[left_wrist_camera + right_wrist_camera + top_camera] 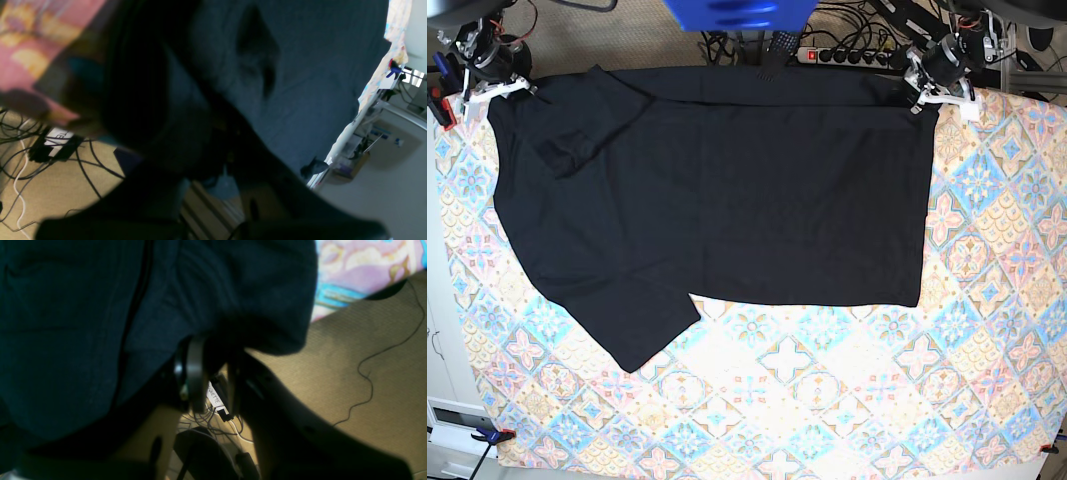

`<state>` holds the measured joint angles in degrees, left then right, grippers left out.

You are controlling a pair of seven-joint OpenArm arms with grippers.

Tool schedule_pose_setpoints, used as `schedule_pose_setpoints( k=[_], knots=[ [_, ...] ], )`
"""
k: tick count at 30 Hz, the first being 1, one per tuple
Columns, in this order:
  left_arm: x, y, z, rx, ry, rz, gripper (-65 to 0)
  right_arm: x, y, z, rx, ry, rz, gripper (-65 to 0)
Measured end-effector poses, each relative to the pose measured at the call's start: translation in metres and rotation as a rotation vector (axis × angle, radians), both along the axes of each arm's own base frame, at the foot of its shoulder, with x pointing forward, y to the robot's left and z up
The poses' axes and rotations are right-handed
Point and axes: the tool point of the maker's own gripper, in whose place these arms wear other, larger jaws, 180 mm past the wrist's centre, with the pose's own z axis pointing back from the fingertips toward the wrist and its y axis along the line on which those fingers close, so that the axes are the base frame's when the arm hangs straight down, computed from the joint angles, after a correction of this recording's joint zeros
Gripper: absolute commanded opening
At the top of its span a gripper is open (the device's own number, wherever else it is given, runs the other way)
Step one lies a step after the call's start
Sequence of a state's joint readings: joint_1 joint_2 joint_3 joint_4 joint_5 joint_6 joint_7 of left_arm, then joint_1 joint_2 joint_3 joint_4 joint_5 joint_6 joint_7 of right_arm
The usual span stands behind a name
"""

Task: Fold the T-shirt properly
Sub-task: 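Drag the held shirt edge further toward the robot with both grippers, then release and reach both grippers down to the shirt's middle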

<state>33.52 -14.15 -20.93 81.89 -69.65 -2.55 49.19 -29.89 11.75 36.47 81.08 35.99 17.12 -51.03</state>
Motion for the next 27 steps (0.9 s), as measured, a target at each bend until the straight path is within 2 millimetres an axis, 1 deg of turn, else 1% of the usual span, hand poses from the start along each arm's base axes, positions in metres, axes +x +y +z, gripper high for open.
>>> schedule_pose_setpoints(
  k=[3, 5, 7, 9, 10, 12, 14, 17, 19, 21, 23, 25, 27],
  knots=[
    [0.000, 0.000, 0.000, -0.001, 0.003, -0.008, -65.0, 0.000, 0.000, 0.000, -0.004, 0.002, 0.003, -52.8],
    [0.000, 0.000, 0.000, 0.000, 0.003, -0.008, -64.0, -0.001, 0.001, 0.001, -0.004, 0.004, 0.006, -48.0],
    [-0.001, -0.001, 0.000, -0.005, 0.007, -0.012, -59.5, -0.010, 0.002, 0.000, -0.004, 0.022, 0.009, -42.6],
    [-0.002, -0.002, 0.001, -0.018, 0.019, -0.032, -53.3, -0.026, 0.002, -0.005, -0.004, 0.080, 0.006, -37.6],
    [-0.003, -0.002, 0.002, -0.021, 0.022, -0.042, -49.6, -0.035, 0.004, -0.007, 0.008, 0.108, 0.007, -35.9],
    [-0.001, -0.003, 0.004, -0.028, 0.014, -0.044, -43.6, -0.043, 0.005, -0.008, 0.022, 0.140, 0.001, -33.8],
    [0.000, -0.002, 0.006, -0.030, 0.013, -0.055, -40.6, -0.040, -0.003, 0.000, 0.004, 0.122, -0.020, -33.3],
    [-0.001, 0.001, 0.007, -0.030, 0.015, -0.058, -40.6, -0.025, -0.020, 0.020, -0.059, 0.072, -0.014, -33.2],
    [-0.003, 0.009, 0.008, -0.023, 0.020, -0.038, -40.6, -0.014, -0.021, 0.031, -0.083, 0.043, 0.008, -33.1],
    [-0.006, 0.013, 0.008, -0.015, 0.028, -0.028, -40.6, -0.005, -0.018, 0.039, -0.095, 0.016, 0.032, -33.1],
    [-0.008, 0.017, 0.012, 0.000, 0.025, -0.024, -40.6, 0.002, -0.017, 0.049, -0.116, -0.010, 0.053, -33.1],
    [-0.015, 0.037, 0.021, 0.098, 0.043, -0.032, -40.6, 0.007, -0.018, 0.055, -0.134, -0.023, 0.066, -33.1],
    [-0.023, 0.053, 0.033, 0.167, 0.055, -0.026, -40.6, 0.008, -0.024, 0.063, -0.153, -0.037, 0.057, -33.1]
  ],
)
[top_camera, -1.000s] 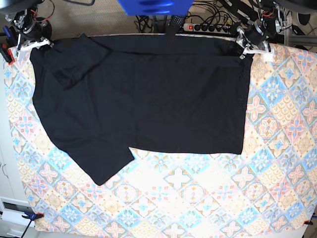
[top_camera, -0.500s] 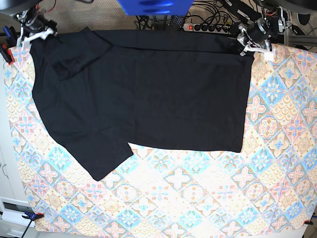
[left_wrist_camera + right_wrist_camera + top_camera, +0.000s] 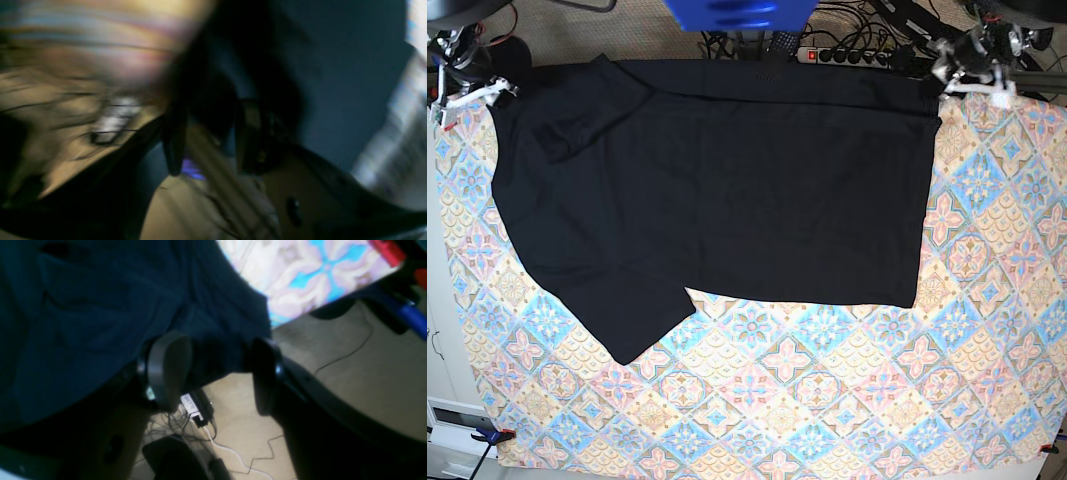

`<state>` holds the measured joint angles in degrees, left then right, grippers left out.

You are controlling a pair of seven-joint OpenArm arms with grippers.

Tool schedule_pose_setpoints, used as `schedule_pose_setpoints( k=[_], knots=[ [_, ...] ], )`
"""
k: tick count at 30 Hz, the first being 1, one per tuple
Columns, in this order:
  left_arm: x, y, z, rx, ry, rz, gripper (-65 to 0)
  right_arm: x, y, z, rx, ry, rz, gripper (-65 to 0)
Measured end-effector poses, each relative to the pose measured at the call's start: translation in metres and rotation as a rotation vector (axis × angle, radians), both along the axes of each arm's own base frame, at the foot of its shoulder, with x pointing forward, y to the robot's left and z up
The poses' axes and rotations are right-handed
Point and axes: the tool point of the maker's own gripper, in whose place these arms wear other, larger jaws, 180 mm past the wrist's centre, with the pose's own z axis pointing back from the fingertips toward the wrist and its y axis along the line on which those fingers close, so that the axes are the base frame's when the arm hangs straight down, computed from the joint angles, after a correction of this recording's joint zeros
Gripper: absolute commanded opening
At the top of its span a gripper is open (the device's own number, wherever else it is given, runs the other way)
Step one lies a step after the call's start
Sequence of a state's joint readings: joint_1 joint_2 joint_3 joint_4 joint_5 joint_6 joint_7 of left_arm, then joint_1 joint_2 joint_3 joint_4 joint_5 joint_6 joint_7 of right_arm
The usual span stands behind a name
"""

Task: Fold the T-shirt properly
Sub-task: 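Release and reach both grippers down to the shirt's middle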

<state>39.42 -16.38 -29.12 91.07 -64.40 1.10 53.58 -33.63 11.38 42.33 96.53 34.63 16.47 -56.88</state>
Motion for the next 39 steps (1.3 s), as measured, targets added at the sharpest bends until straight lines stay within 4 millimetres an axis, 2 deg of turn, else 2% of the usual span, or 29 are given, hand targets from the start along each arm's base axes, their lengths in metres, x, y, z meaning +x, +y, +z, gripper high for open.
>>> schedule_pose_setpoints(
  k=[2, 3, 7, 9, 12, 16, 18, 21, 24, 27, 30, 39],
  knots=[
    [0.002, 0.007, 0.015, 0.027, -0.024, -0.011, -40.6, 0.002, -0.007, 0.009, -0.030, -0.017, -0.008, -33.1],
    [0.011, 0.011, 0.022, 0.040, -0.056, -0.008, -40.6, 0.004, -0.008, 0.013, -0.038, -0.023, -0.003, -33.1],
    [0.065, 0.031, 0.057, 0.109, -0.206, -0.042, -40.6, 0.021, -0.003, 0.031, -0.071, -0.076, 0.040, -33.1],
    [0.086, 0.043, 0.065, 0.150, -0.236, -0.050, -40.2, 0.029, -0.002, 0.042, -0.095, -0.104, 0.061, -33.1],
    [0.119, 0.035, 0.075, 0.138, -0.265, -0.113, -40.1, 0.037, 0.001, 0.049, -0.104, -0.125, 0.075, -33.1],
    [0.174, 0.035, 0.093, 0.208, -0.330, -0.165, -40.4, 0.056, 0.004, 0.053, -0.090, -0.132, 0.084, -33.1],
    [0.197, 0.033, 0.084, 0.223, -0.318, -0.184, -40.4, 0.070, 0.010, 0.056, -0.063, -0.156, 0.090, -33.1],
    [0.216, 0.016, 0.059, 0.170, -0.258, -0.211, -40.2, 0.085, 0.024, 0.052, -0.044, -0.150, 0.135, -33.1],
    [0.234, 0.014, 0.043, 0.139, -0.221, -0.202, -40.1, 0.101, 0.044, 0.049, -0.007, -0.168, 0.189, -33.1],
    [0.259, 0.015, 0.038, 0.177, -0.237, -0.192, -39.9, 0.115, 0.058, 0.050, 0.011, -0.188, 0.228, -33.1],
    [0.278, 0.007, 0.034, 0.217, -0.256, -0.226, -39.9, 0.126, 0.070, 0.050, 0.025, -0.205, 0.262, -33.1],
    [0.305, -0.005, -0.006, 0.296, -0.209, -0.261, -39.9, 0.126, 0.074, 0.048, 0.032, -0.198, 0.271, -33.1]
  ],
)
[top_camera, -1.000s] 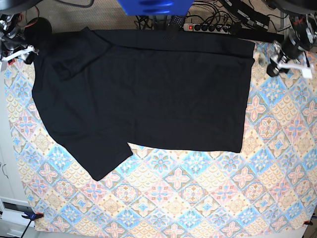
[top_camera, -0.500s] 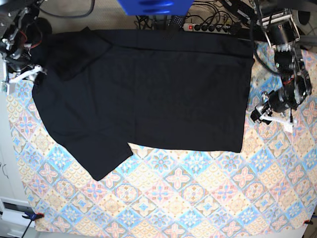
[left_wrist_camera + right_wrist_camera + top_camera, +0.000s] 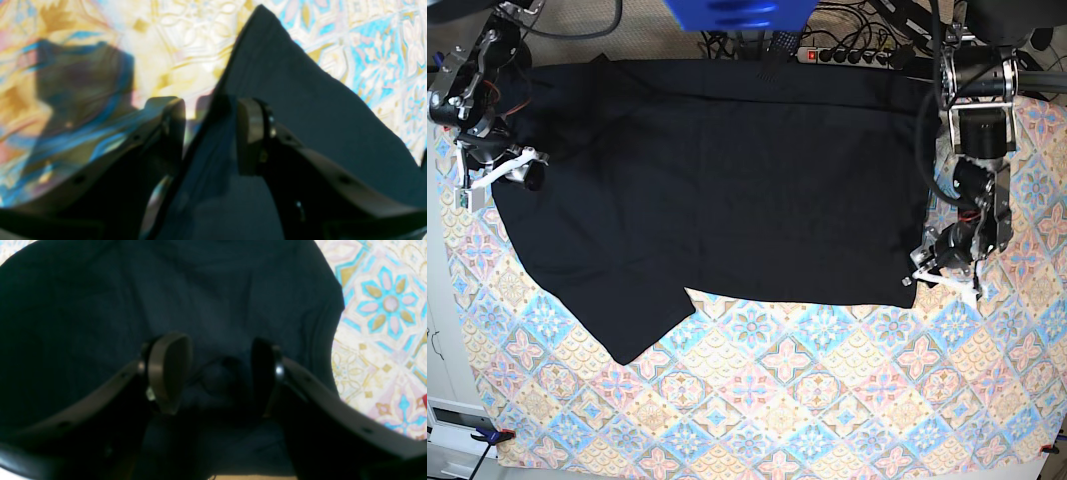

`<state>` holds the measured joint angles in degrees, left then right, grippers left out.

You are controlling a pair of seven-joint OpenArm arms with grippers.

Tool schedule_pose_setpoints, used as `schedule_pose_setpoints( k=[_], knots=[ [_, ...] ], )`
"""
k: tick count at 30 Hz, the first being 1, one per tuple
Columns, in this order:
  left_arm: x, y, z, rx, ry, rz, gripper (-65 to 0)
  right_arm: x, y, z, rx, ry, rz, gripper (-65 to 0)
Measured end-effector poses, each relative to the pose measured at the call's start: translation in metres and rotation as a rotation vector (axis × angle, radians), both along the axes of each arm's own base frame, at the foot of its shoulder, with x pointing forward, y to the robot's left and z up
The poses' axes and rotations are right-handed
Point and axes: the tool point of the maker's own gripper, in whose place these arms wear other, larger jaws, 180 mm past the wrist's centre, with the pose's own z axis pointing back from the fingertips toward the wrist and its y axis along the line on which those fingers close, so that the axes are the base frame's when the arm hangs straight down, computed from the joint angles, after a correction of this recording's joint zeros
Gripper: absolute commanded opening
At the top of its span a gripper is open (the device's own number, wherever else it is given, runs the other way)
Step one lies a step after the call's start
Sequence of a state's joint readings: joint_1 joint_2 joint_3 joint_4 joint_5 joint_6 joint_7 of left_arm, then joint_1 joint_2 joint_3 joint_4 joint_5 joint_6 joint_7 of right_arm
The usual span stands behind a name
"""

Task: Fold the T-shirt properly
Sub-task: 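Release and reach both grippers down to the shirt's middle, then grasp the shirt with both grippers and fold it toward the robot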

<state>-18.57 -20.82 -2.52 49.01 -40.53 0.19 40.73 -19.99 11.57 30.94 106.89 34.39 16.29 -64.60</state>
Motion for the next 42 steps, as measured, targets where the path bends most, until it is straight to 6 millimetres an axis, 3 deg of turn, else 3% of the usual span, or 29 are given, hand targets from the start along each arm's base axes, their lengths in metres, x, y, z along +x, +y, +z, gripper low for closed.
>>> schedule_pose_setpoints(
  k=[4, 11, 14, 17, 19, 23, 26, 29, 33, 38, 42],
  knots=[
    [0.007, 0.003, -0.003, 0.045, -0.040, 0.006, -39.9, -0.001, 0.000, 0.000, -0.002, 0.002, -0.001, -33.1],
    [0.016, -0.034, -0.007, 0.044, -0.060, -0.054, -41.6, 0.000, -0.001, 0.000, -0.001, 0.001, -0.001, -33.1],
    [0.015, -0.046, -0.009, 0.031, -0.051, -0.098, -51.3, 0.000, 0.000, 0.000, -0.001, 0.000, -0.001, -33.1],
    [0.011, -0.062, -0.010, -0.019, -0.058, -0.175, -63.0, 0.014, -0.004, 0.005, -0.012, -0.026, -0.007, -33.1],
    [0.009, -0.063, -0.011, -0.024, -0.059, -0.187, -65.0, 0.017, -0.007, 0.003, -0.036, -0.023, -0.009, -33.1],
    [0.003, -0.052, -0.012, -0.023, -0.058, -0.167, -65.0, 0.019, 0.000, -0.021, -0.119, 0.102, 0.072, -33.1],
    [-0.012, -0.045, -0.007, -0.018, -0.072, -0.159, -65.0, 0.057, 0.006, -0.010, -0.163, 0.021, 0.149, -33.1],
    [-0.031, -0.040, 0.002, 0.006, -0.090, -0.174, -65.0, 0.072, 0.007, -0.020, -0.187, 0.024, 0.226, -33.1],
    [-0.043, -0.030, 0.028, 0.016, -0.137, -0.181, -65.0, 0.067, -0.010, -0.058, -0.205, 0.144, 0.255, -33.1],
    [-0.067, -0.018, 0.039, 0.049, -0.158, -0.166, -65.0, 0.098, -0.028, -0.063, -0.200, 0.093, 0.291, -33.1],
    [-0.085, -0.015, 0.038, 0.055, -0.142, -0.163, -65.0, 0.105, -0.034, -0.079, -0.173, 0.127, 0.311, -33.1]
  ],
)
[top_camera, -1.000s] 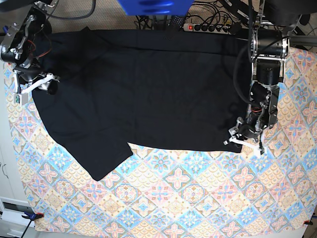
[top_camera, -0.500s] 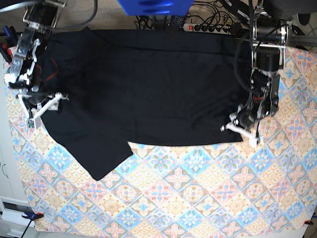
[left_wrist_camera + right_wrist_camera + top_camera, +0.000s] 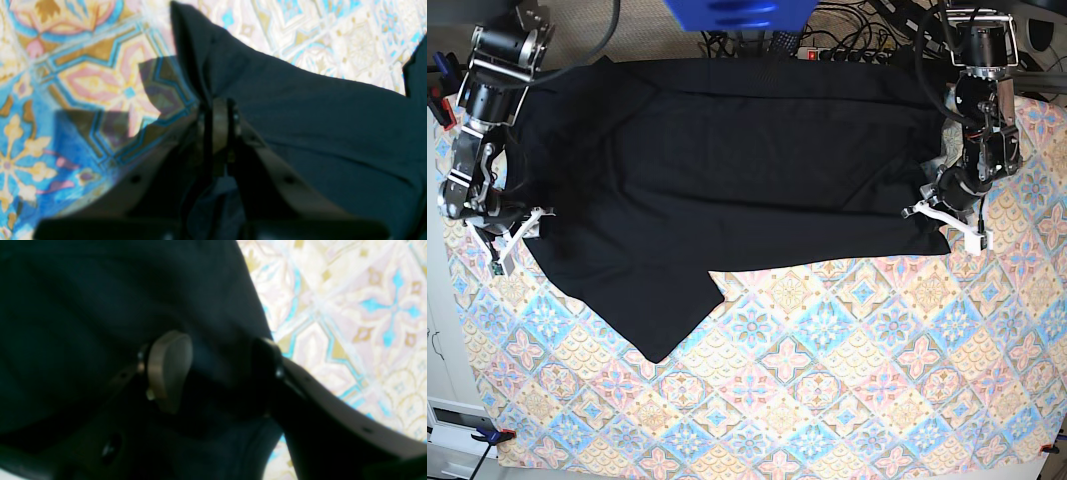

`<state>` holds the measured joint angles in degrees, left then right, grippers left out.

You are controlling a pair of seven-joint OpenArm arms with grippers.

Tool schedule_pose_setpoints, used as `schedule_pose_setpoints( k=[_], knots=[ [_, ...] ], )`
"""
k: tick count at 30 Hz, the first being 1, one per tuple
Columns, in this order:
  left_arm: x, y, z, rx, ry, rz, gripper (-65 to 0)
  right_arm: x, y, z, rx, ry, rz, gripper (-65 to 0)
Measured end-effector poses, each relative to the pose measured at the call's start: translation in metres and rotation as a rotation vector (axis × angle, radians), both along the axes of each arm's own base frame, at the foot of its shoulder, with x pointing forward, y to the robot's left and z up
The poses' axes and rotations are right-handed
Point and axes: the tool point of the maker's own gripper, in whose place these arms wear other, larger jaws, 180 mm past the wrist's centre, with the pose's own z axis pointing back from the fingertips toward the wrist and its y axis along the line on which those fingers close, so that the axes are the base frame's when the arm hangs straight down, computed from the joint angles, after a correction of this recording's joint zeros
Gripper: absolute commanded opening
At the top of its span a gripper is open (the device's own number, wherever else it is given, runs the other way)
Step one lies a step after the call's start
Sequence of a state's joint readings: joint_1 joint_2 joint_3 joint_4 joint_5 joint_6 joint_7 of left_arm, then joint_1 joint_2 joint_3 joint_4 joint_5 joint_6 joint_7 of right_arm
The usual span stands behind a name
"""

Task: Fold the T-shirt properly
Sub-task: 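Grasp the shirt with both grippers and fold it toward the robot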

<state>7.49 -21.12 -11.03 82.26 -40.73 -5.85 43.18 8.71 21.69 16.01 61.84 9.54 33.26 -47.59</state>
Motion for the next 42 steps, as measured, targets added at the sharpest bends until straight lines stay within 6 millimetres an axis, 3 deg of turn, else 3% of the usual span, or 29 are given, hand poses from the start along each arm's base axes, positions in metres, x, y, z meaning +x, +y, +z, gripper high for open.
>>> schedule_pose_setpoints(
  k=[2, 7, 12, 18, 24, 30, 37, 42],
  knots=[
    [0.000, -0.001, 0.005, 0.006, -0.018, -0.005, -65.0, 0.009, 0.000, -0.003, -0.013, 0.003, 0.038, -33.1],
    [-0.009, -0.005, 0.005, 0.011, -0.015, -0.020, -65.0, 0.048, 0.023, 0.004, 0.012, -0.074, 0.132, -33.1],
    [-0.015, -0.005, 0.002, 0.012, -0.001, -0.020, -65.0, 0.052, 0.021, -0.005, 0.017, -0.039, 0.125, -33.1],
    [-0.022, -0.005, -0.001, 0.013, 0.008, -0.022, -65.0, 0.074, 0.017, 0.003, 0.057, -0.121, 0.077, -33.1],
    [-0.022, -0.007, 0.001, 0.013, 0.006, -0.027, -65.0, 0.053, 0.012, -0.022, 0.066, -0.061, 0.061, -33.1],
    [-0.023, -0.007, 0.001, 0.013, 0.009, -0.028, -65.0, 0.057, 0.025, -0.029, 0.045, -0.088, 0.141, -33.1],
    [-0.022, -0.007, 0.001, 0.014, 0.006, -0.028, -65.0, 0.053, 0.026, -0.034, 0.052, -0.097, 0.148, -34.3],
    [-0.022, -0.007, 0.001, 0.014, 0.005, -0.027, -65.0, 0.050, 0.033, -0.032, 0.089, -0.085, 0.192, -49.1]
  ],
)
